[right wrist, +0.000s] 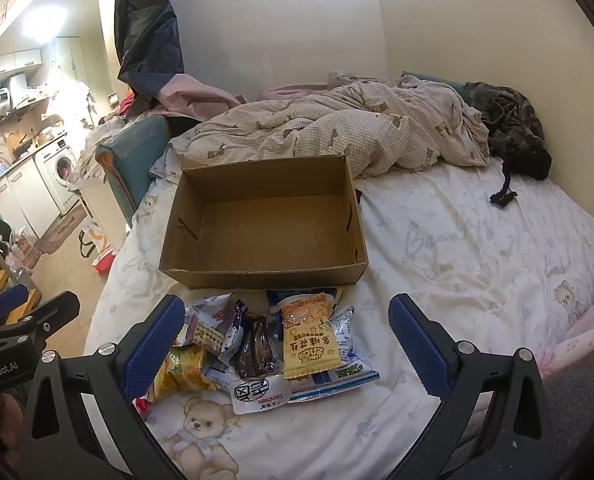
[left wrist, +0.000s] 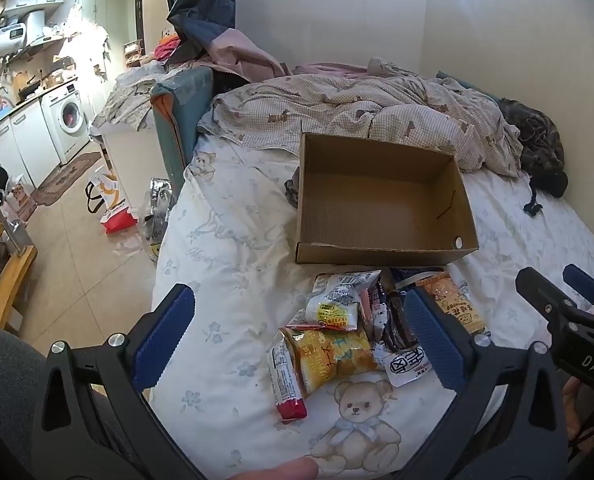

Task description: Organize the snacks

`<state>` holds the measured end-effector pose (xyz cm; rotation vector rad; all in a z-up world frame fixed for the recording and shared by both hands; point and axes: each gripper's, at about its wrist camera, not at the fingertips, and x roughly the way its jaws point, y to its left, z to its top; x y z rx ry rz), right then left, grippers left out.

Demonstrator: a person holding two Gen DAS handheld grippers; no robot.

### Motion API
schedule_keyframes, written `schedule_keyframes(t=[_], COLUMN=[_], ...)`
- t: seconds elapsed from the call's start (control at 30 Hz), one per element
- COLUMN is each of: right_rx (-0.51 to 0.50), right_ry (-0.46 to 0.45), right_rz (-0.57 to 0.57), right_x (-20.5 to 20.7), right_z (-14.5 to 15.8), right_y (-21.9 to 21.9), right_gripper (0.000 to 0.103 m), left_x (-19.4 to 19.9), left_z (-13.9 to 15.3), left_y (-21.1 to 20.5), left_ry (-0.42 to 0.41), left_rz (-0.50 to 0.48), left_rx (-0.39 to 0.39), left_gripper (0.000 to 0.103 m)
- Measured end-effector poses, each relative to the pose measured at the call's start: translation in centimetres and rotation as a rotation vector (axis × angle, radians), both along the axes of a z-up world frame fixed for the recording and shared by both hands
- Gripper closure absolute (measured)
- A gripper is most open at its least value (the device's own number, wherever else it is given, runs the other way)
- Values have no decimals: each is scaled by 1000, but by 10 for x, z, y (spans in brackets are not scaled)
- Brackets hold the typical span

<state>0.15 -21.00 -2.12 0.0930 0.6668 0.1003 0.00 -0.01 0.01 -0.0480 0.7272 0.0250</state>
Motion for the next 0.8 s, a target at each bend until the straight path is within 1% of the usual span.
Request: schedule_keyframes(t=[0.8], right_rx=[5], right_ry=[3], right_rz=[-1], right_x=[-1], right_z=[-1], right_y=[-1], right_gripper=[0], left_x=[0], left_z=[0], left_y=[0], left_ry=[2], left_rz=[1], left_rx=[5], left_gripper=[0])
